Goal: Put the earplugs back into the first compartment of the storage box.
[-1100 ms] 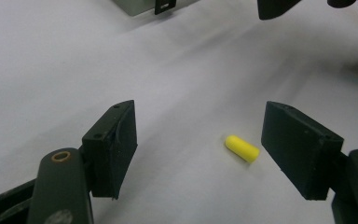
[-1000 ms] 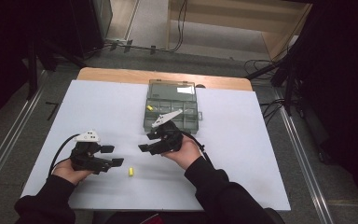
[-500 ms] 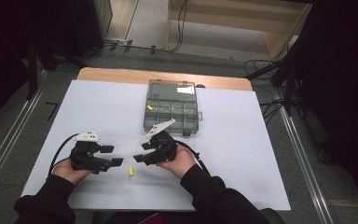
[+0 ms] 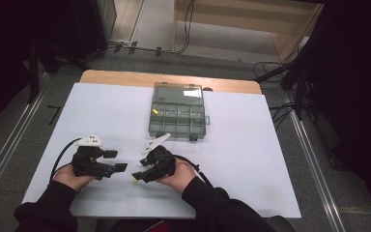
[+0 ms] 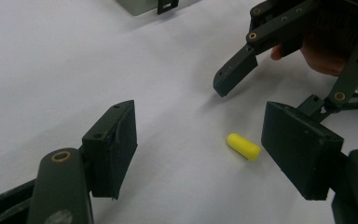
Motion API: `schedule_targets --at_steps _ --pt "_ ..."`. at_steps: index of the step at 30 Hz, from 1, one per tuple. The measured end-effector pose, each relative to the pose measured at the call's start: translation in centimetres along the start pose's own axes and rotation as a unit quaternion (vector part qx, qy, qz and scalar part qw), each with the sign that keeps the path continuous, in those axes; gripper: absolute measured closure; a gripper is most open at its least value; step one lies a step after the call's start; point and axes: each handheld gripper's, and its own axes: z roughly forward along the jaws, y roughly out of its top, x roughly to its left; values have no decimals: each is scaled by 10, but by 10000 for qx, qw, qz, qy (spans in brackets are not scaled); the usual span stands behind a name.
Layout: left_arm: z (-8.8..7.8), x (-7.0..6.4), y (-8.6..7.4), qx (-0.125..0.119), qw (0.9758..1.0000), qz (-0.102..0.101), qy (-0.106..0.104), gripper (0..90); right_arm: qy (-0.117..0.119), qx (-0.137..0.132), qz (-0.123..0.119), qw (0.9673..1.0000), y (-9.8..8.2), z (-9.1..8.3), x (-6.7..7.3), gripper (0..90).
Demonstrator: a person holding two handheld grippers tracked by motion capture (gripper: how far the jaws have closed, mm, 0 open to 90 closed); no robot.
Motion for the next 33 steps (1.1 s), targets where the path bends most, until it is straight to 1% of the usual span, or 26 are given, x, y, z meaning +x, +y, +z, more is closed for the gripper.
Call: schedule_targets --at_steps 3,6,7,10,13,14,16,17,21,22,23,24,25,27,29,30,31,32,33 --pt "0 0 0 -3 10000 8 -8 269 41 20 -22 10000 -1 2 3 392" --pt "0 0 0 -3 10000 -2 -5 269 45 43 -110 9999 -1 4 6 396" --pt "0 0 0 -2 10000 -1 -2 269 66 68 -80 9999 -1 5 7 398" --pt "0 0 0 -5 10000 11 -6 269 77 98 -223 9997 -1 9 9 404" --pt "0 0 0 -8 10000 8 -10 269 82 105 -261 9996 -1 11 11 416" --pt "0 0 0 -5 10000 2 -10 269 117 130 -273 9995 -1 11 12 423" --pt "0 0 0 1 10000 8 -6 269 114 157 -309 9993 -1 13 14 427" --pt "0 0 0 31 10000 19 6 269 74 179 -277 9994 -1 13 16 432" --pt "0 1 0 12 10000 22 -13 269 -118 189 -349 9991 -1 14 20 505" --pt "0 0 0 15 10000 10 -8 269 -189 156 -432 9988 -2 15 20 517" --pt "0 0 0 20 10000 4 -5 269 -180 182 -409 9988 -2 14 22 535" --pt "0 0 0 17 10000 5 1 269 -262 175 -480 9984 -3 14 23 586" --pt "0 0 0 5 10000 12 -5 269 -280 180 -533 9980 -3 14 24 622" --pt "0 0 0 9 10000 20 -17 269 -370 188 -570 9975 -3 14 24 670" --pt "0 0 0 -1 10000 13 -19 269 -372 210 -569 9975 -3 14 23 709" --pt "0 0 0 -1 10000 15 -16 269 -304 231 -505 9980 -2 14 23 733" --pt "0 0 0 6 10000 16 -10 269 -256 225 -490 9982 -3 14 21 745" --pt "-1 0 0 4 10000 18 -10 269 -164 246 -359 9989 -3 13 20 754" --pt "-1 0 0 -24 10000 6 -4 269 -120 234 -406 9988 -2 13 18 763"
